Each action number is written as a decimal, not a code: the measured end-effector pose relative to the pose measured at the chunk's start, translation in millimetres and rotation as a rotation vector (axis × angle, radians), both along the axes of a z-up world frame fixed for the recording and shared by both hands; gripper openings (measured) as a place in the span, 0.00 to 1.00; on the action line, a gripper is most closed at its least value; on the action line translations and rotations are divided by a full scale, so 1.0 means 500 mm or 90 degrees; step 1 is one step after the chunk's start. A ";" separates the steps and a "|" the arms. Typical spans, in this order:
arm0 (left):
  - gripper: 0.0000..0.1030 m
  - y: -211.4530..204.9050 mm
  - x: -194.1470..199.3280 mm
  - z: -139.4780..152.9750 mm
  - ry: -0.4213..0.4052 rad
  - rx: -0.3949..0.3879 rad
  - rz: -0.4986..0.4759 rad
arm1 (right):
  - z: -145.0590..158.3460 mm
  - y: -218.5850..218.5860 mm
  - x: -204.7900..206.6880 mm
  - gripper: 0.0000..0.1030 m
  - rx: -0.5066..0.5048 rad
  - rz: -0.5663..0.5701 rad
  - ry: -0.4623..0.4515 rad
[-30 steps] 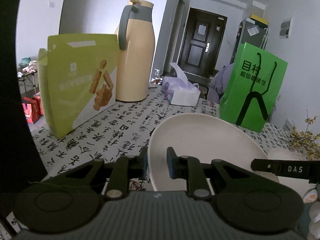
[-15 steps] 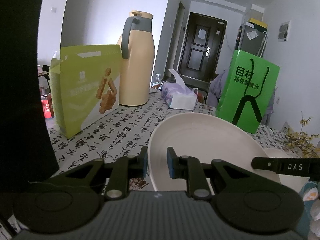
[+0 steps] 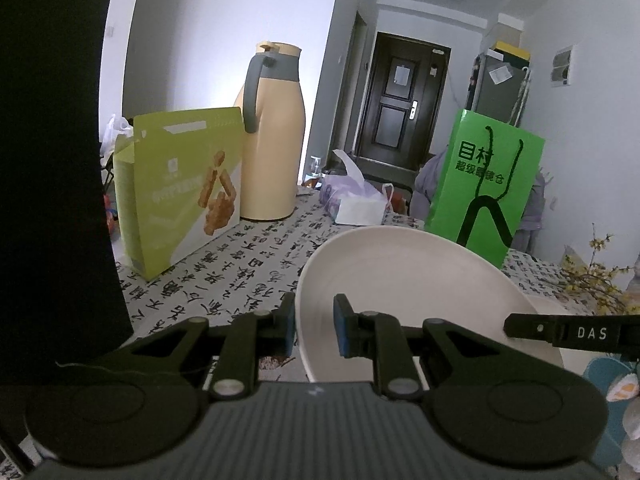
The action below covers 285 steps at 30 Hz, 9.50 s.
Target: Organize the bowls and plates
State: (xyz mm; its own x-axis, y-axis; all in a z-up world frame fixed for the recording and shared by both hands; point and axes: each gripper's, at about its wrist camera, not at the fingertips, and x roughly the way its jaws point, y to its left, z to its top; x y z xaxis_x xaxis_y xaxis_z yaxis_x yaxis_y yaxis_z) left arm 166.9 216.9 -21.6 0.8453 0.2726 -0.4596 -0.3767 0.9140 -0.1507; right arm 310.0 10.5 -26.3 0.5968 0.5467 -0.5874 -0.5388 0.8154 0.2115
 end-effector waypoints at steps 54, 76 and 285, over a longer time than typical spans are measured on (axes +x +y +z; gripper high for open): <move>0.19 -0.121 -0.108 0.038 -0.029 0.002 -0.041 | 0.026 -0.145 -0.111 0.15 0.035 -0.033 -0.004; 0.19 -0.199 -0.143 0.044 -0.046 0.001 -0.087 | 0.029 -0.244 -0.153 0.15 0.062 -0.064 0.000; 0.21 -0.593 -0.161 -0.181 0.101 0.065 -0.339 | -0.173 -0.571 -0.416 0.19 -0.229 -0.283 -0.114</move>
State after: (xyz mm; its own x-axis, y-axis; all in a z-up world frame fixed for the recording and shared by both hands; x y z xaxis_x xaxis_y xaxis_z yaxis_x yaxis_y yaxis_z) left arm 86.4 -79.6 -112.3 0.8006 -0.1226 -0.5865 0.1295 0.9911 -0.0304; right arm 102.0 -275.1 -112.6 0.8292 0.0080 -0.5588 -0.1320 0.9744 -0.1819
